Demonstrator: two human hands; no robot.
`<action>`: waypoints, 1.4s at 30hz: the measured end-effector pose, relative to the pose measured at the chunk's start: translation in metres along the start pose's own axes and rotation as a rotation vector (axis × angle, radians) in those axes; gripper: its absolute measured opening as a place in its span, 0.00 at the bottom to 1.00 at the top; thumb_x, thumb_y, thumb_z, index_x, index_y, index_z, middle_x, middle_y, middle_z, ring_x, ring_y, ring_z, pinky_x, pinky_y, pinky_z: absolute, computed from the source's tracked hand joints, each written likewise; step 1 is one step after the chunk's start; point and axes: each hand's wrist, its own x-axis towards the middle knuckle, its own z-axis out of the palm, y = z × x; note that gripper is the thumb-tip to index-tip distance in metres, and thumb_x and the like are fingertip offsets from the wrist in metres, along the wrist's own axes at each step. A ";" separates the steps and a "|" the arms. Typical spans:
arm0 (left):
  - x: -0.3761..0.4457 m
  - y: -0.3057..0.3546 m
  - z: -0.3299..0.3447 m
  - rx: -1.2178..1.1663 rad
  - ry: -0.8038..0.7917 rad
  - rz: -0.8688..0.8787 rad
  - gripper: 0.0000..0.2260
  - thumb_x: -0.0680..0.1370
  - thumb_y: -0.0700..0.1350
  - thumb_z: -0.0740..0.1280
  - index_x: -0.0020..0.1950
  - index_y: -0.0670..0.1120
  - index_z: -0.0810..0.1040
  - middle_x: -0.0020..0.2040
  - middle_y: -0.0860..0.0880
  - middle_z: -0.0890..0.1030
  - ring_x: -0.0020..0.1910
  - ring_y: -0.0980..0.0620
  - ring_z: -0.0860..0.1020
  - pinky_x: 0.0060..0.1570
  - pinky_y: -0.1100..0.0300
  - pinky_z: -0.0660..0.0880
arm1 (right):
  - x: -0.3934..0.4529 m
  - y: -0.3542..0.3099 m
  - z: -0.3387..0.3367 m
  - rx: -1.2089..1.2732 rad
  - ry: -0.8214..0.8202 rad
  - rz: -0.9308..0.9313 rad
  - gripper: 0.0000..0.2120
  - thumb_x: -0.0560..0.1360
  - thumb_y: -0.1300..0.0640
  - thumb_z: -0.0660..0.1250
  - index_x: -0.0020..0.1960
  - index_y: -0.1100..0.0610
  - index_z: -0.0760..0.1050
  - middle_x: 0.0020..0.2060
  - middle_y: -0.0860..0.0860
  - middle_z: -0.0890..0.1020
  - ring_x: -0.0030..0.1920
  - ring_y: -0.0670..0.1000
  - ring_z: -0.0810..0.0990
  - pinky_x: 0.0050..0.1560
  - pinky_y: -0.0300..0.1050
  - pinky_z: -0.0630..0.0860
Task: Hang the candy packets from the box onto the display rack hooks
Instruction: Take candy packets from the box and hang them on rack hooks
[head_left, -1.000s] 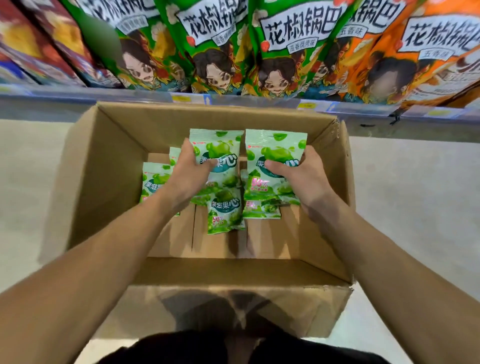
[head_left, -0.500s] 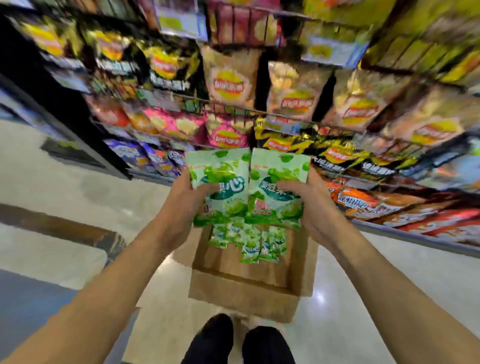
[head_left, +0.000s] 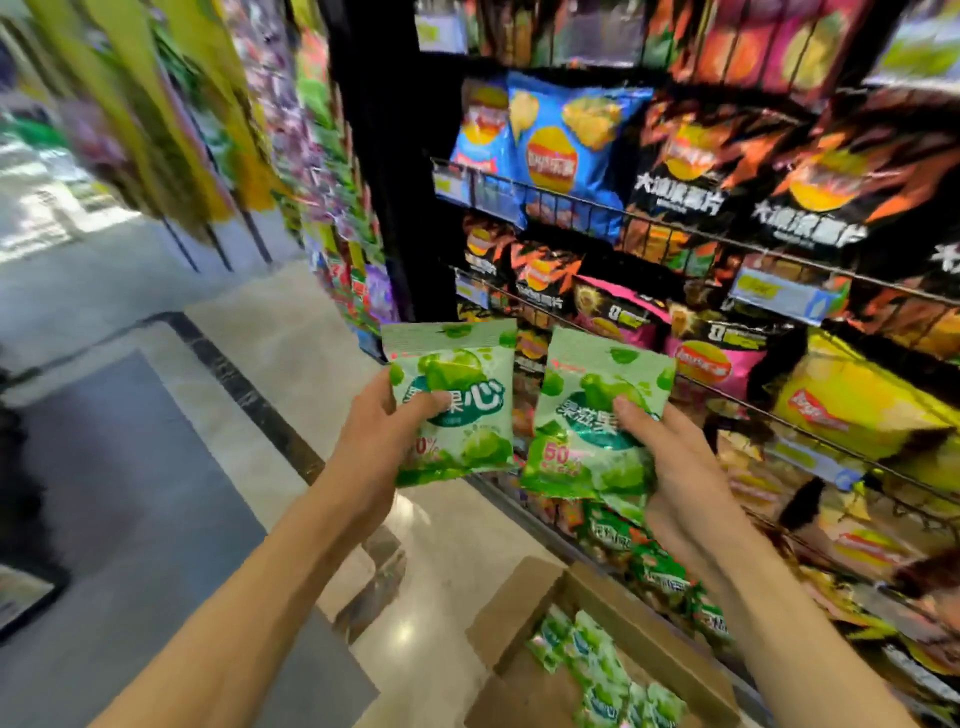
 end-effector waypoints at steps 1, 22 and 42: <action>-0.004 0.008 -0.014 0.000 0.037 0.015 0.10 0.80 0.35 0.66 0.56 0.48 0.79 0.47 0.47 0.88 0.41 0.48 0.87 0.33 0.56 0.82 | 0.003 -0.001 0.015 0.019 -0.040 0.017 0.14 0.77 0.57 0.68 0.62 0.57 0.77 0.49 0.50 0.88 0.47 0.50 0.88 0.41 0.47 0.85; 0.066 0.074 -0.377 -0.143 0.469 0.124 0.09 0.80 0.36 0.68 0.59 0.44 0.80 0.50 0.44 0.88 0.45 0.42 0.87 0.44 0.45 0.84 | 0.093 0.083 0.409 -0.231 -0.408 -0.011 0.12 0.77 0.60 0.69 0.59 0.61 0.80 0.51 0.59 0.87 0.50 0.61 0.87 0.48 0.57 0.85; 0.363 0.127 -0.557 -0.103 0.408 0.091 0.10 0.80 0.39 0.69 0.62 0.45 0.77 0.50 0.45 0.88 0.47 0.43 0.87 0.45 0.47 0.84 | 0.370 0.150 0.622 -0.164 -0.364 0.003 0.10 0.76 0.61 0.69 0.56 0.59 0.81 0.48 0.57 0.88 0.44 0.56 0.88 0.37 0.48 0.84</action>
